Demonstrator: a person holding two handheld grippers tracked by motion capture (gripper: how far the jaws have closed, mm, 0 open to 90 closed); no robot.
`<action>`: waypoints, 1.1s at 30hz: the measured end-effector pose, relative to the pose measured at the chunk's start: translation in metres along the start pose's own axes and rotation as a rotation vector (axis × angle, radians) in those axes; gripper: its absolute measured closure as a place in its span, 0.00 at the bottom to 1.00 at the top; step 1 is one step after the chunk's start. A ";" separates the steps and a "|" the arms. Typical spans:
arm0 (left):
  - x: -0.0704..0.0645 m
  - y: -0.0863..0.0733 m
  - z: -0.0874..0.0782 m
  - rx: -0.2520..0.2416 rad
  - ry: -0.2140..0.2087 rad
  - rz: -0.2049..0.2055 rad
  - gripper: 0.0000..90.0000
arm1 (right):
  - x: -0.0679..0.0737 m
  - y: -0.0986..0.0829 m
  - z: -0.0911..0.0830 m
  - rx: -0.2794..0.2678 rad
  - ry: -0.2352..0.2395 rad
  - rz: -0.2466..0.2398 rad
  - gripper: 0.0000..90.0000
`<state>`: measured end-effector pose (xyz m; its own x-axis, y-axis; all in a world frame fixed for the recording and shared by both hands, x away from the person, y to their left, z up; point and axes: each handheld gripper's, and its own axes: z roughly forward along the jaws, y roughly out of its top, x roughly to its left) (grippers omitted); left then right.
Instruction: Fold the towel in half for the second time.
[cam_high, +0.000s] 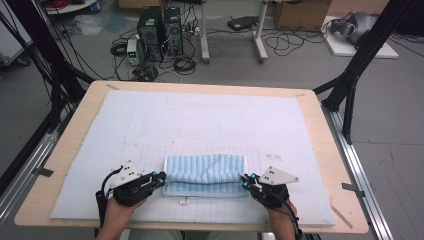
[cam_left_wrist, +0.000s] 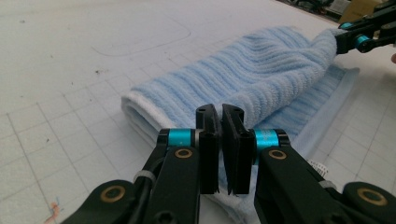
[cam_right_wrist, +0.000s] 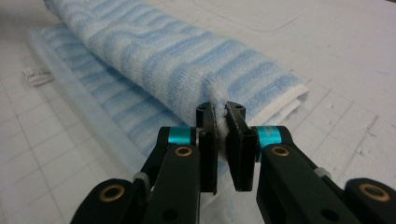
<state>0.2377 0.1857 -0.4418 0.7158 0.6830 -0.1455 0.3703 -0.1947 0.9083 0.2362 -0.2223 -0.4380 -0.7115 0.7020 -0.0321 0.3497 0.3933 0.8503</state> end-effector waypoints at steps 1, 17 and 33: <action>-0.001 -0.001 -0.001 0.006 -0.002 0.000 0.93 | 0.002 -0.001 -0.001 0.007 -0.003 -0.008 0.93; 0.011 0.021 0.009 -0.028 -0.008 -0.097 0.69 | -0.001 0.026 -0.005 -0.029 -0.055 0.092 0.62; -0.008 -0.003 0.017 0.172 -0.030 -0.073 0.92 | 0.008 0.009 0.023 0.158 -0.036 0.046 0.68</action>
<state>0.2403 0.1689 -0.4498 0.7000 0.6786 -0.2226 0.5158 -0.2649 0.8147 0.2478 -0.1990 -0.4424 -0.6713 0.7410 -0.0165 0.4748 0.4470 0.7581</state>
